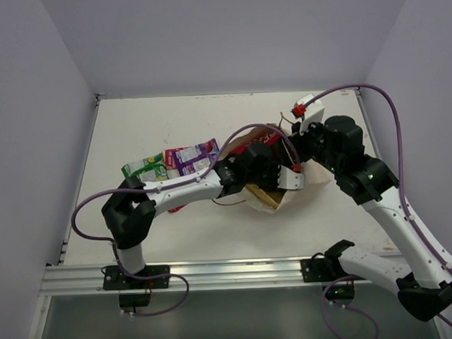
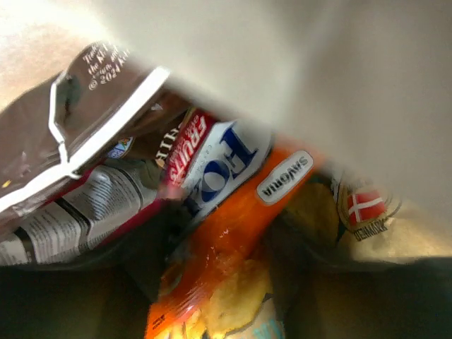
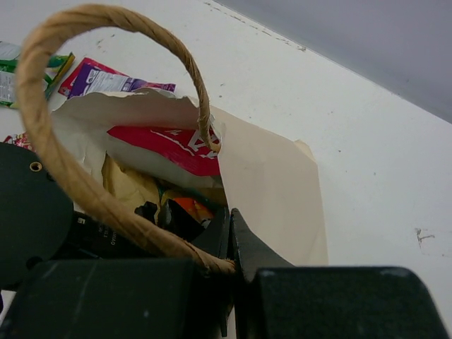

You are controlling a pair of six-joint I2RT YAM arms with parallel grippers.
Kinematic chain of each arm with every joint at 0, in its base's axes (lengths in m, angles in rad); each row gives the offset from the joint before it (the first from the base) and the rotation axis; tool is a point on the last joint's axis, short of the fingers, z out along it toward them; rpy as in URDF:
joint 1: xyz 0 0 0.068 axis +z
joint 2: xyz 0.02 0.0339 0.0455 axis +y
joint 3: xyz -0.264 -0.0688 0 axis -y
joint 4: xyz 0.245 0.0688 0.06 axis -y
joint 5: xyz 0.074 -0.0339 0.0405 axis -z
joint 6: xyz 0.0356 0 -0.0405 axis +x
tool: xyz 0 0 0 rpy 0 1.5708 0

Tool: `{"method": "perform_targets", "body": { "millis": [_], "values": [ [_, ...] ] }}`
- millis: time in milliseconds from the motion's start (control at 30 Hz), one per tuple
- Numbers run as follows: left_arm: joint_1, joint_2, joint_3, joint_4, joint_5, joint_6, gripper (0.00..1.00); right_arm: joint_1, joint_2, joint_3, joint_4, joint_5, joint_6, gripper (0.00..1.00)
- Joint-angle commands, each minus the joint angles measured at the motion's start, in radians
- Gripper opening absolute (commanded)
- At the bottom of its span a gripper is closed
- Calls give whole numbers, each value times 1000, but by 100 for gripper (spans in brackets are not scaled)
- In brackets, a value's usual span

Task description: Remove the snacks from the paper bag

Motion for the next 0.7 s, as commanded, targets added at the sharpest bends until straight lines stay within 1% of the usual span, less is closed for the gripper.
{"method": "perform_targets", "body": {
  "millis": [0, 67, 100, 167, 300, 333, 367, 467, 500, 567, 600, 667],
  "values": [
    [-3, 17, 26, 13, -12, 28, 38, 6, -30, 35, 51, -2, -6, 0],
    [-3, -3, 19, 22, -27, 16, 23, 6, -32, 26, 59, 4, -4, 0],
    [-3, -15, 3, 42, -44, 13, 13, 6, -29, 24, 57, 5, -4, 0],
    [-3, -63, -15, 71, -59, 1, 1, 6, -27, 17, 59, 19, -3, 0],
    [-3, -181, -54, 71, -102, -36, 0, 5, -32, -11, 79, 77, -6, 0],
    [-1, -239, -69, 71, -107, -59, 0, 5, -32, -17, 80, 102, -6, 0],
    [-3, -268, -80, 123, -111, -74, 0, 5, -29, -20, 82, 110, -6, 0],
    [-1, -390, -138, 183, -139, -139, 0, 5, -26, -29, 93, 145, -4, 0],
    [-3, -440, -149, 193, -171, -172, 0, 5, -23, -32, 94, 150, -3, 0],
    [-3, -485, -169, 193, -208, -200, 0, 5, -21, -37, 94, 171, -4, 0],
    [-3, -508, -173, 193, -261, -217, 0, 5, -20, -37, 96, 179, -6, 0],
    [-1, -578, -198, 206, -324, -263, 0, 5, -18, -43, 97, 199, -9, 0]
  ]
}}
